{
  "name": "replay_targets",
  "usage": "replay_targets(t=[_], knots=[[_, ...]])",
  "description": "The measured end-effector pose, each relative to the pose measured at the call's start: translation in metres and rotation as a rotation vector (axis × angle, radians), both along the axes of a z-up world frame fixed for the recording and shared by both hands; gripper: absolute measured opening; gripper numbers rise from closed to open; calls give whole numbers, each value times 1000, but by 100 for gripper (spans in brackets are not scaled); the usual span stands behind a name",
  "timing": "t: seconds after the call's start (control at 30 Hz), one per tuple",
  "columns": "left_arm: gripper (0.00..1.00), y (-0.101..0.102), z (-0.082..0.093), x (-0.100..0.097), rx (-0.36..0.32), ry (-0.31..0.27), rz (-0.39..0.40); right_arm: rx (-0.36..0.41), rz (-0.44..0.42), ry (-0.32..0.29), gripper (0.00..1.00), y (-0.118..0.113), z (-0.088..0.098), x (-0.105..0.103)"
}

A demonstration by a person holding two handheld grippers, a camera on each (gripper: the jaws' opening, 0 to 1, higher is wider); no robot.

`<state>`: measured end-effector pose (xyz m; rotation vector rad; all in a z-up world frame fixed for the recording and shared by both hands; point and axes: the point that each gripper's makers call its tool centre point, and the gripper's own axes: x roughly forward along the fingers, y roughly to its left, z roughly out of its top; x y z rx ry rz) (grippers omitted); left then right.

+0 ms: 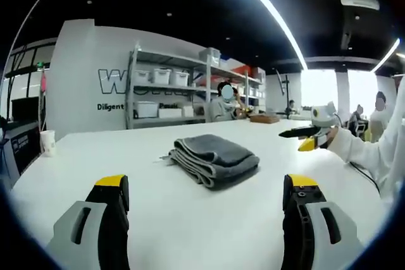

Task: Open the folded towel by lifting each exposed corner and separating the folded layers until the towel lies flat within the target outline without major curled edges

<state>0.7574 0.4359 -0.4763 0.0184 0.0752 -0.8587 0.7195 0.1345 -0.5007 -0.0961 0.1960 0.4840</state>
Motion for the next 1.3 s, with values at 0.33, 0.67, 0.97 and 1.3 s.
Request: replay_targets(t=[0.33, 0.67, 0.97, 1.3], knots=[[100, 1, -3, 0, 25, 0, 7, -53, -23, -6, 100, 3, -3, -2], [100, 1, -5, -2, 62, 13, 2, -142, -7, 1, 99, 30, 0, 7], [100, -2, -9, -7, 140, 17, -7, -239, 58, 7, 95, 93, 6, 35], [100, -7, -10, -8, 141, 25, -23, -491, 138, -58, 74, 162, -5, 78]])
